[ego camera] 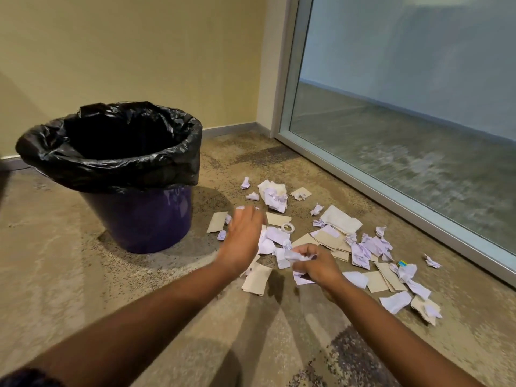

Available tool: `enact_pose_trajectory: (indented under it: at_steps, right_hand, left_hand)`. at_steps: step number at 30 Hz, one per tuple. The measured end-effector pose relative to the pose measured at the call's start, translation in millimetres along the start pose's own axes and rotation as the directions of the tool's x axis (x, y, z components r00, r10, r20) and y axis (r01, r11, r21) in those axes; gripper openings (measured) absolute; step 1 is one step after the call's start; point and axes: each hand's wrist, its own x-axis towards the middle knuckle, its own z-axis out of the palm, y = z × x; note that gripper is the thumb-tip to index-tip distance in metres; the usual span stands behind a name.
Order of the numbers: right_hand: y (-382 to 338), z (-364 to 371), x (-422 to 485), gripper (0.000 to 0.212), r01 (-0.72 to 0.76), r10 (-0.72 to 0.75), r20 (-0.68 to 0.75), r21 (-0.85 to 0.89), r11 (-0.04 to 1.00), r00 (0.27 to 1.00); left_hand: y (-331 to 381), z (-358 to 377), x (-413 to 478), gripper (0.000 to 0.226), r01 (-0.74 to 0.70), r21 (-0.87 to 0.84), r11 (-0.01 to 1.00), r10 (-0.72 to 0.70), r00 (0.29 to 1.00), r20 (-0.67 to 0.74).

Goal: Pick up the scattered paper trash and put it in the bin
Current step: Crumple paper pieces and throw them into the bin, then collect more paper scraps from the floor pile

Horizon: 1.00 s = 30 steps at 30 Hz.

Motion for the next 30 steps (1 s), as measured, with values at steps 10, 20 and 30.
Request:
enact_pose_trajectory:
  at_steps: [10, 20, 30]
  right_hand:
    - [-181, 78, 1, 0.023, 0.359, -0.366, 0.126, 0.075, 0.930, 0.922]
    - [-283, 194, 35, 0.033, 0.352, -0.364, 0.070, 0.143, 0.925, 0.929]
    - [-284, 199, 63, 0.036, 0.519, -0.518, 0.023, -0.032, 0.854, 0.855]
  left_hand:
    - [-77, -169, 68, 0.041, 0.152, 0.116, 0.981, -0.094, 0.911, -0.401]
    - [-154, -185, 88, 0.031, 0.536, 0.004, 0.844, -0.522, 0.824, -0.221]
    - [-119, -169, 110, 0.040, 0.532, 0.019, 0.846, -0.494, 0.798, -0.346]
